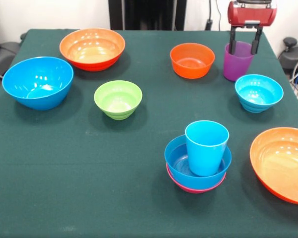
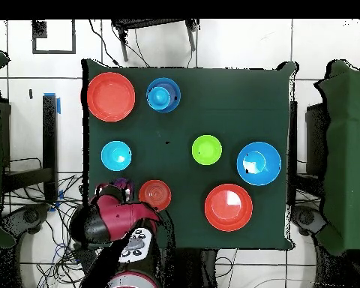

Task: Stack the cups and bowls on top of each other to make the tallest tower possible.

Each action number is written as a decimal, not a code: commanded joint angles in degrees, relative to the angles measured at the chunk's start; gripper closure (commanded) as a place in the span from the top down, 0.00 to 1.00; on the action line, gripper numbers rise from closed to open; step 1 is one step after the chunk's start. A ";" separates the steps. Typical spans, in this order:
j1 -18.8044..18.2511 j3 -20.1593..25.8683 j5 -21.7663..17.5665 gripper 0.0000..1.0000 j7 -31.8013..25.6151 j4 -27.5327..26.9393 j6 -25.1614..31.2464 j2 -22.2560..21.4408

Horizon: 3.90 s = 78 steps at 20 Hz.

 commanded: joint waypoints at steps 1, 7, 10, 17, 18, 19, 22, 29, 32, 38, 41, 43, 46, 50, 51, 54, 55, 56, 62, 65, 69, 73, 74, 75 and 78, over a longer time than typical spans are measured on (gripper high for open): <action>1.79 2.87 -0.98 1.00 7.93 0.39 -0.72 3.19; 1.62 2.86 -1.25 1.00 7.68 0.58 0.07 2.42; 1.67 2.98 -1.27 1.00 7.62 0.51 0.16 2.48; 0.80 3.37 -1.99 1.00 7.28 0.58 -0.24 2.72; 0.80 3.33 -2.01 1.00 7.34 0.70 -0.34 2.60; 0.66 3.37 -2.10 1.00 7.30 0.94 -0.14 2.26; 0.33 3.51 -2.31 1.00 7.15 1.38 0.35 1.54; 0.54 3.64 -2.15 1.00 7.32 1.85 0.72 0.83; 0.57 3.70 -2.24 1.00 7.54 2.39 0.51 0.21; 0.38 3.00 -3.02 1.00 7.26 1.73 -1.64 2.17; 0.03 3.16 -3.42 1.00 7.14 1.89 -1.68 2.02; 0.29 3.06 -3.31 1.00 7.25 1.94 -1.42 1.89; 0.08 3.40 -3.38 1.00 7.41 1.85 -1.52 2.56; 0.05 3.52 -3.60 1.00 7.56 2.17 -1.96 2.75; 0.07 3.49 -3.66 1.00 7.56 2.24 -2.09 2.82; 0.58 3.11 -3.61 1.00 7.77 2.34 -2.79 3.24; 0.62 3.04 -3.67 1.00 7.77 2.40 -2.90 3.30; 0.85 2.93 -3.58 1.00 7.75 2.29 -2.97 3.50; 1.00 3.03 -3.45 1.00 7.92 2.22 -3.36 3.77; 1.01 3.17 -3.23 1.00 7.79 2.22 -2.46 3.27; 1.03 3.17 -3.17 1.00 7.71 2.19 -2.13 3.11; 1.65 2.70 -3.05 1.00 8.01 2.27 -3.04 3.75; 1.83 2.61 -2.98 1.00 8.08 2.21 -3.27 3.96; 1.83 2.64 -3.00 1.00 8.11 2.15 -3.42 4.16; 2.20 2.46 -2.82 1.00 8.17 1.98 -3.52 4.40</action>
